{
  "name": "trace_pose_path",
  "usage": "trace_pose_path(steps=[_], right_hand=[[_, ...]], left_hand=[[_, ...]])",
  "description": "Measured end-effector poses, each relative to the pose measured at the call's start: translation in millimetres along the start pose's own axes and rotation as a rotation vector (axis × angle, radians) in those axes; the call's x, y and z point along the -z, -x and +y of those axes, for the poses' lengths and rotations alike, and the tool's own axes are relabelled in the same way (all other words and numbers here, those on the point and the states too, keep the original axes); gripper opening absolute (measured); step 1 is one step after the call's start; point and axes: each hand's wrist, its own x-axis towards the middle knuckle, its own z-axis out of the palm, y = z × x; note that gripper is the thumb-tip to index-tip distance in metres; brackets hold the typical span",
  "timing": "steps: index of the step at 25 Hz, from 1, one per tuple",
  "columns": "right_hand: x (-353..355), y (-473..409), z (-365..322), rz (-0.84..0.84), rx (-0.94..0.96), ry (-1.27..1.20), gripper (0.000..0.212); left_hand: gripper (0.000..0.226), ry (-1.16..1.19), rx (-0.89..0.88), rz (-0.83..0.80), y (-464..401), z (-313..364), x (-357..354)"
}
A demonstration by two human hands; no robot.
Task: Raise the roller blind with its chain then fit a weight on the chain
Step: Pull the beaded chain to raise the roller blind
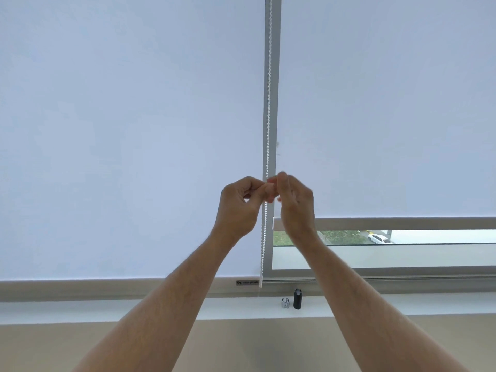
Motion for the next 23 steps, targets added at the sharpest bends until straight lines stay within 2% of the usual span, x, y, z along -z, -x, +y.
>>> trace_pose_path(steps=[7,12,16,20,23], right_hand=[[-16,-44,-36,-0.105,-0.001,-0.040,0.026],[-17,-34,-37,-0.071,-0.016,-0.143,0.033],[-12,-24,-33,-0.060,0.002,-0.093,0.030],[-11,-6,-14,-0.059,-0.008,0.009,0.030],[-12,11,4,-0.053,-0.025,0.057,0.032]], left_hand=[[0.021,-0.137,0.054,-0.038,36,-28,-7],[0.020,-0.124,0.040,-0.102,38,-31,-7],[0.039,-0.094,0.037,-0.189,41,-36,2],[0.043,0.009,0.021,-0.021,23,-29,8],[0.032,-0.008,0.026,0.056,-3,-10,9]])
